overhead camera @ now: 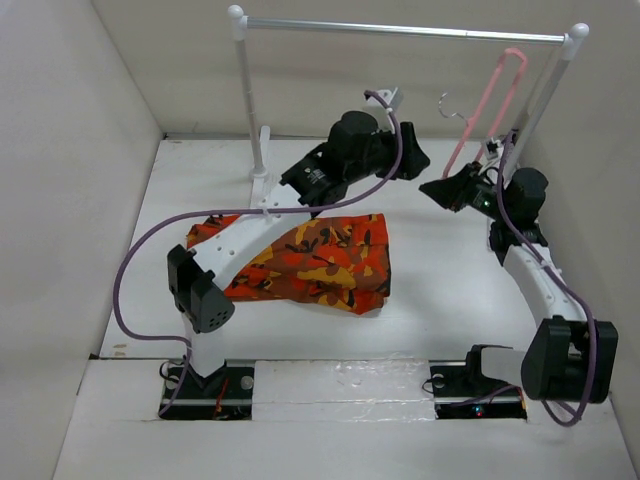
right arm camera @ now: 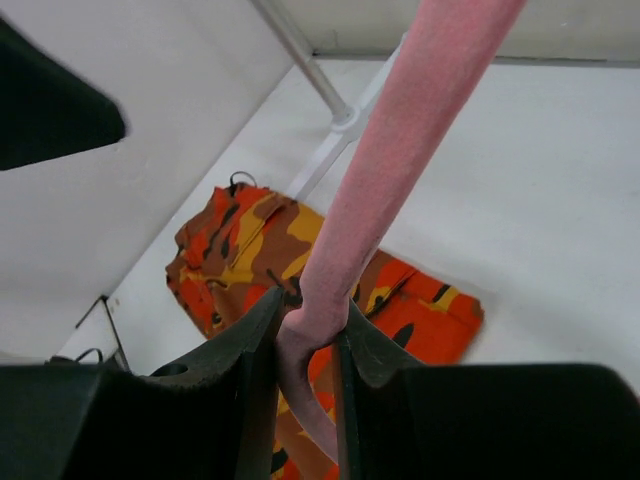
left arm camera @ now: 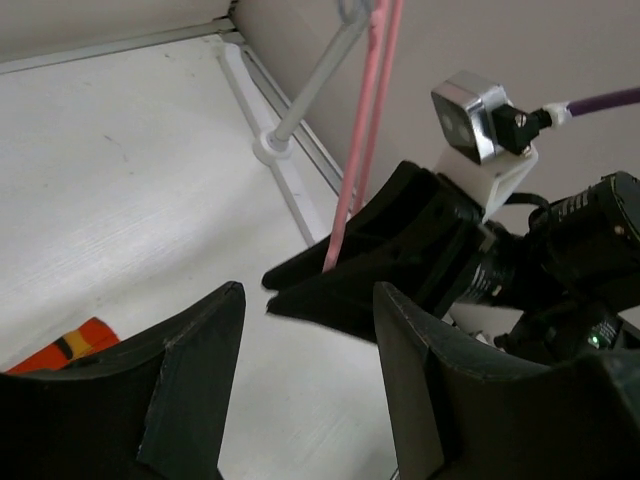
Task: Place the trousers on the hanger
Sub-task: Grab a hanger with the right arm, then place trousers on hanger
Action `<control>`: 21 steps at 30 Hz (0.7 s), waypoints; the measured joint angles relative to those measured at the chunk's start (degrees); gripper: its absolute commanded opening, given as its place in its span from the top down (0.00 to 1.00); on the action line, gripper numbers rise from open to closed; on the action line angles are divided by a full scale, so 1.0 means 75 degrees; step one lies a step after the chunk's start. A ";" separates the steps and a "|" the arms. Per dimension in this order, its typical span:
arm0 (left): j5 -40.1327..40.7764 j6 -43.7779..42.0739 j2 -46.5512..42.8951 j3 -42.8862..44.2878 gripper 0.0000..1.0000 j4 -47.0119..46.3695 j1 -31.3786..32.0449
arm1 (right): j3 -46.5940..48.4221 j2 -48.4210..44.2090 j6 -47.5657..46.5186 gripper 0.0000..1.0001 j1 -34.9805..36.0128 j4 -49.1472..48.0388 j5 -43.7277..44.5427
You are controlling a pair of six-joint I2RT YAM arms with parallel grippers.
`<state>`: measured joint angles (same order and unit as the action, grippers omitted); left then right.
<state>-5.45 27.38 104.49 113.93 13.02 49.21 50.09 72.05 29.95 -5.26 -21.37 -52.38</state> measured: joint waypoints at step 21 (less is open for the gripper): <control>-0.0434 0.1061 0.0370 -0.3159 1.00 -0.3083 0.0589 | -0.2524 -0.2197 0.0017 0.98 0.1996 0.1288 0.0530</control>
<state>-8.71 35.33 107.26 90.24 -10.11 53.63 31.16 55.57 30.09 9.72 -11.70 -48.40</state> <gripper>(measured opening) 0.023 0.281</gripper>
